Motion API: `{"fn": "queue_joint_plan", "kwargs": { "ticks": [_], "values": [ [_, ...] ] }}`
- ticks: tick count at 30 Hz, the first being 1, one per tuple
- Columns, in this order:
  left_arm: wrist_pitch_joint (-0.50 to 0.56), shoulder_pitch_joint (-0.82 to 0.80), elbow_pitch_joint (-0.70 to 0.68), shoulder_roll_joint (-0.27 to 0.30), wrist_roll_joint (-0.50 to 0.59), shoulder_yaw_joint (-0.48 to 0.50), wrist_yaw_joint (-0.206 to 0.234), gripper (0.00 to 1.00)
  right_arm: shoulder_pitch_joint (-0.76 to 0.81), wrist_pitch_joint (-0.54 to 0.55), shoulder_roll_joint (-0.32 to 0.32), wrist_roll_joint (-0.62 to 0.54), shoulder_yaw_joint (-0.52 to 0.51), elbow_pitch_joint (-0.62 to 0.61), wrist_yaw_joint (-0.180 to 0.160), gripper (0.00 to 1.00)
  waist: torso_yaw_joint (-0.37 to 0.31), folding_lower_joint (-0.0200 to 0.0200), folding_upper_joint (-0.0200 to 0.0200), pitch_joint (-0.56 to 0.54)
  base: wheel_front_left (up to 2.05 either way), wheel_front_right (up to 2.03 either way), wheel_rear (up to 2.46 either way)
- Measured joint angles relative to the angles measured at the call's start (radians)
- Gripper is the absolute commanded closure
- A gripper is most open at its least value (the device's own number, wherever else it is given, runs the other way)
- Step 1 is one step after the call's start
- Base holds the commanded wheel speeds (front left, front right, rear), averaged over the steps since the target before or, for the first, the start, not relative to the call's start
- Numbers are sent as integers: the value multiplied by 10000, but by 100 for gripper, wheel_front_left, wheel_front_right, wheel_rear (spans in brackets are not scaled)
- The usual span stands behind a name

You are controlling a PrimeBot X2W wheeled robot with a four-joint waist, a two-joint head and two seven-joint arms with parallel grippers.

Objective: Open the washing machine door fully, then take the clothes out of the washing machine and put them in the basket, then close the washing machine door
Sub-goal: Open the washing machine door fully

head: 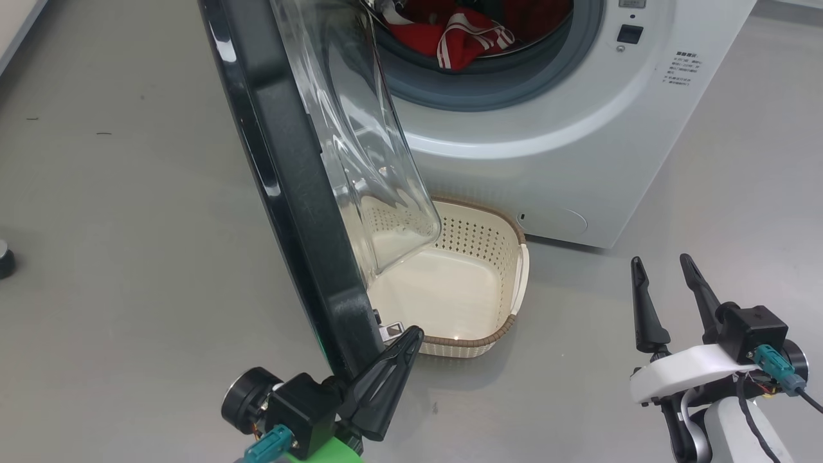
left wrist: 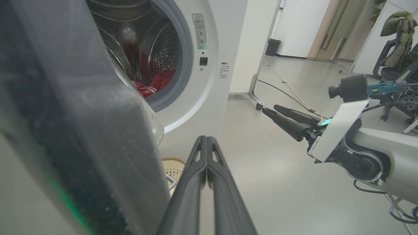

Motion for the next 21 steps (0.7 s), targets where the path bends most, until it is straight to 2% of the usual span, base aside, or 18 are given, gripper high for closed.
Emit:
{"fn": "queue_joint_plan", "kwargs": {
  "ticks": [21],
  "values": [
    [-19, 117, 426, -138, -31, 382, 453, 100, -2, 0, 46, -96, -219, 86, 109, 0, 111, 0, 0, 3, 0, 0, 0]
  ]
}}
